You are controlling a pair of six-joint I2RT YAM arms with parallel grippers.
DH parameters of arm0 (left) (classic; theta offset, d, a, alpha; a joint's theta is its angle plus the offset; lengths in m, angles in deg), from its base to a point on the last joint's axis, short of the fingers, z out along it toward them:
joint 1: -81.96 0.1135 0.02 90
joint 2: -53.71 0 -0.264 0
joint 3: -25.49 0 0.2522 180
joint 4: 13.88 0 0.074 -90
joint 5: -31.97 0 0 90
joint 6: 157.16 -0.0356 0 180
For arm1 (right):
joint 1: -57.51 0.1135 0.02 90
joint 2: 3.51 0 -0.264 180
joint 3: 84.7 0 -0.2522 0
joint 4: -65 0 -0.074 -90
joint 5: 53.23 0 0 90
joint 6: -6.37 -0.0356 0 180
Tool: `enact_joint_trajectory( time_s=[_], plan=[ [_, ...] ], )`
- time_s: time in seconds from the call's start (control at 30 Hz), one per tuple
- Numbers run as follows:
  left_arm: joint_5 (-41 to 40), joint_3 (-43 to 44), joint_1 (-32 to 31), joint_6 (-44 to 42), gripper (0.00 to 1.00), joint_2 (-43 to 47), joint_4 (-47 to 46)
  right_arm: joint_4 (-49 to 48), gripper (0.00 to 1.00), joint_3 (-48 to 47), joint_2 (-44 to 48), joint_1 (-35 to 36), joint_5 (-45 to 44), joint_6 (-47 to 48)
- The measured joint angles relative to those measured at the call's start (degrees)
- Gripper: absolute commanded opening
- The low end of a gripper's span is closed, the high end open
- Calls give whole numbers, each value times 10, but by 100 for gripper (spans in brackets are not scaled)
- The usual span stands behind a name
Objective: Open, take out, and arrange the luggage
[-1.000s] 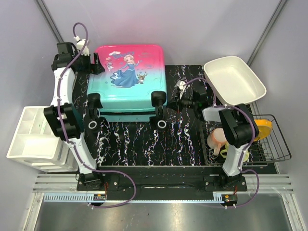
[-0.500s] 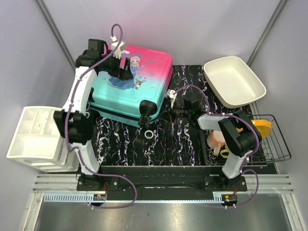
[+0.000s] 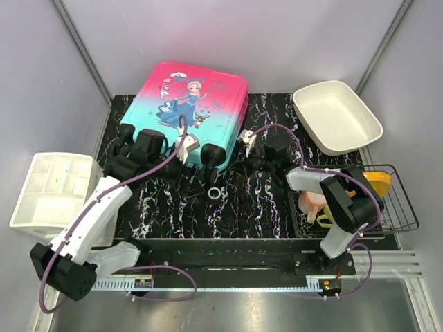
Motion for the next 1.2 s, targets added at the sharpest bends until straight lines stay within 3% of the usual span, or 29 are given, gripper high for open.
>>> enact_joint_trajectory(
  time_s=[0.2,0.37,0.47,0.5,0.6,0.73,0.8,1.2],
  plan=[
    [-71,-23,-61,83,99,-19,-104,7,0,0,5,4,-11,8],
    [-158,5,-112,151,95,-96,-138,6,0,0,5,8,-22,16],
    [-212,11,-137,175,78,-126,-138,6,0,0,5,11,-35,20],
    [-231,11,-145,180,66,-131,-138,6,0,0,5,11,-39,22],
    [-264,11,-151,185,46,-131,-133,7,0,0,5,14,-57,34],
    [-281,11,-152,208,8,-116,-119,10,0,0,8,17,-90,62],
    [-283,9,-148,205,1,-111,-113,8,0,0,8,21,-105,75],
    [-281,-48,-142,77,0,-57,-137,21,0,-79,-52,-16,-145,87]
  ],
)
